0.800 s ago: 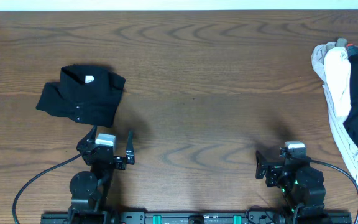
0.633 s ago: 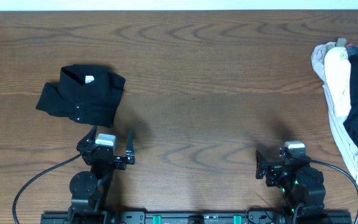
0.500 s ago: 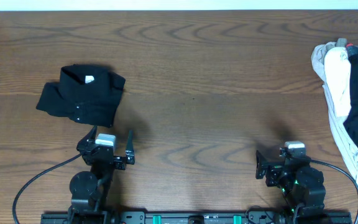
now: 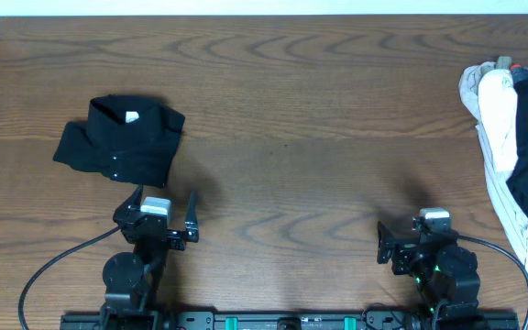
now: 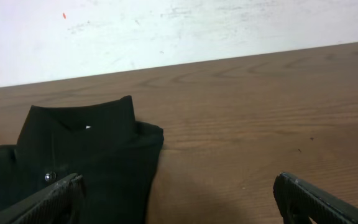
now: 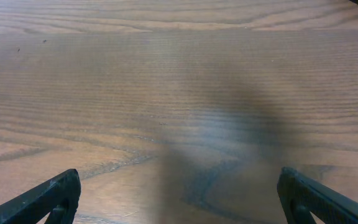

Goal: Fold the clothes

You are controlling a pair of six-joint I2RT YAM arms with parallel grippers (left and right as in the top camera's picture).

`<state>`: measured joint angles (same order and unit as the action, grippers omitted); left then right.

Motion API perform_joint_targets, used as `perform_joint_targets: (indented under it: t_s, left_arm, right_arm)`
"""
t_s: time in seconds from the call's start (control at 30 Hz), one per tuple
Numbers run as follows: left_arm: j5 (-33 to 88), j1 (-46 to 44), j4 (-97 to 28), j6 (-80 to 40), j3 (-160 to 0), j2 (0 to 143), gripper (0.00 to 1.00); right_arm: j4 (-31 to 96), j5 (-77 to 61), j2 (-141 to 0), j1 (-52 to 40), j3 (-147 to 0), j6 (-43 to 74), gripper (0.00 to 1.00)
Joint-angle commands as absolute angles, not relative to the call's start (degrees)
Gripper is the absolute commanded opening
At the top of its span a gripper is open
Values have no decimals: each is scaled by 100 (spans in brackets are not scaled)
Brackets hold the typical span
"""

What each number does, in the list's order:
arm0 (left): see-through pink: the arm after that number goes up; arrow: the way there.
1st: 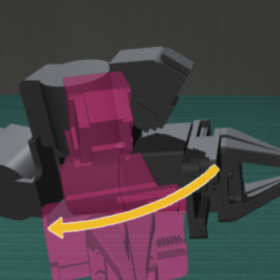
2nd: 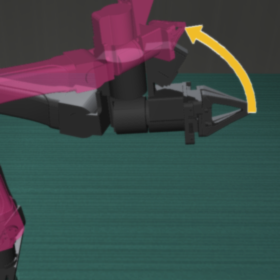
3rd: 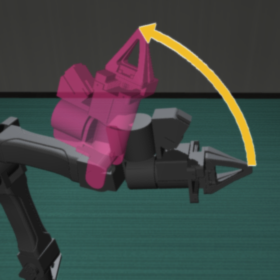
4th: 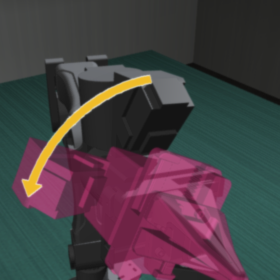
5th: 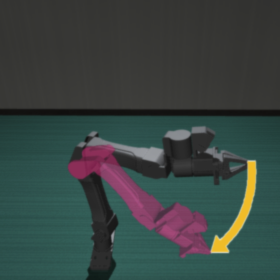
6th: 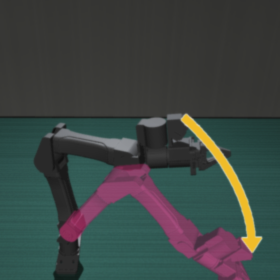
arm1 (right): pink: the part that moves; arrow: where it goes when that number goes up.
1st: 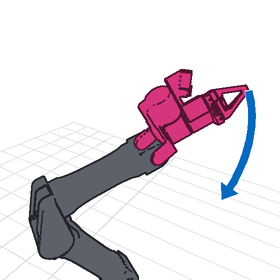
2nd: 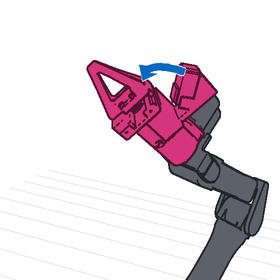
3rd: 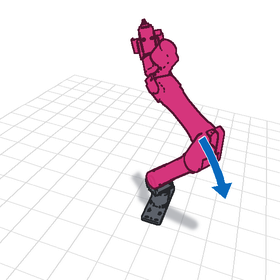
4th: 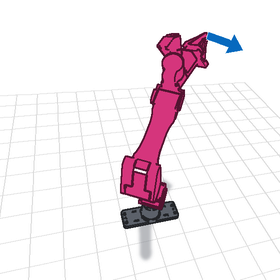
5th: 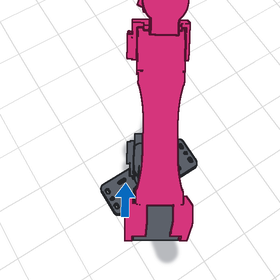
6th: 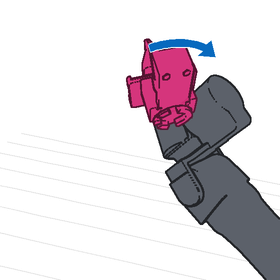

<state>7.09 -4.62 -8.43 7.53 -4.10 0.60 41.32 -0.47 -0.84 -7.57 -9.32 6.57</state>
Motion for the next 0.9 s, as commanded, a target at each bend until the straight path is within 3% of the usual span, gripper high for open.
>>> perform_joint_targets:
  t_s: [0.0,0.33,0.7,0.87]
  left_arm:
    - [685,-480,-845,744,-248,60,98]
    - [862,-480,-843,510,-248,60,98]
    - [1044,-480,-843,-316,-248,233,98]
    - [1623,-480,-827,-458,-281,248,98]
  right_arm:
    - [4147,-89,-38,-703,-910,725,99]
    - [3887,-191,-38,-703,-910,738,99]
    - [3317,-1662,-38,-703,-910,3175,99]
    - [3129,-1691,-38,-703,-910,2976,99]
